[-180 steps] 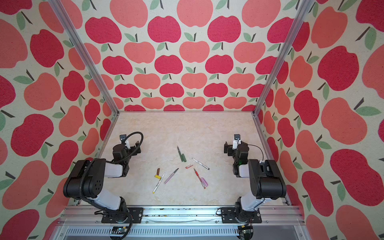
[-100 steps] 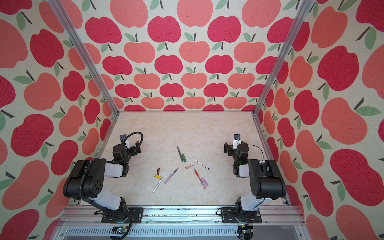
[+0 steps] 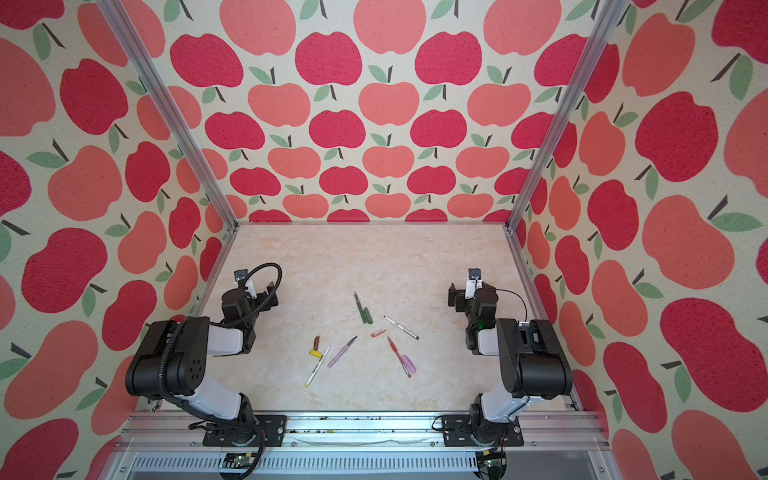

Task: Insert the pens into the pen caps
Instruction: 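Raise both arms from rest toward the pens on the table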

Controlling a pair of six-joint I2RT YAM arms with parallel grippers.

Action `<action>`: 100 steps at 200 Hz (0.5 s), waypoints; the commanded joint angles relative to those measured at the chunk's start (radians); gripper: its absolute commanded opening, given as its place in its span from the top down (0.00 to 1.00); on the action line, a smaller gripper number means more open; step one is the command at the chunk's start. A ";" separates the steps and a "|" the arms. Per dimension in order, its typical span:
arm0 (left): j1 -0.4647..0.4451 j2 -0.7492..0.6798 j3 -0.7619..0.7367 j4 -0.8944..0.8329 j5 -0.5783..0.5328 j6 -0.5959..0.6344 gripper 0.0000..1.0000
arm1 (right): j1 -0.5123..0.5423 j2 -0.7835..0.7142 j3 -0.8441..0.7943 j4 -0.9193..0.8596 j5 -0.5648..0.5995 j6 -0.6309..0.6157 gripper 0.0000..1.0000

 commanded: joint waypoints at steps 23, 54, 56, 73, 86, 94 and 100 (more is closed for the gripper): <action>-0.010 -0.224 0.099 -0.334 -0.058 -0.022 0.01 | -0.004 -0.147 -0.041 -0.036 0.081 0.022 0.01; 0.044 -0.442 0.154 -0.557 -0.044 -0.370 0.01 | -0.013 -0.447 0.112 -0.617 0.192 0.329 0.01; 0.049 -0.449 0.155 -0.572 -0.049 -0.405 0.01 | -0.016 -0.461 0.125 -0.657 0.187 0.367 0.01; 0.101 -0.503 0.153 -0.630 0.003 -0.588 0.01 | -0.066 -0.529 0.176 -0.752 -0.065 0.446 0.01; 0.106 -0.547 0.147 -0.618 0.076 -0.593 0.01 | -0.068 -0.563 0.195 -0.775 -0.170 0.480 0.01; 0.089 -0.563 0.151 -0.618 0.110 -0.583 0.01 | -0.069 -0.574 0.222 -0.820 -0.225 0.492 0.01; 0.067 -0.573 0.163 -0.626 0.136 -0.551 0.01 | -0.067 -0.580 0.245 -0.864 -0.258 0.498 0.01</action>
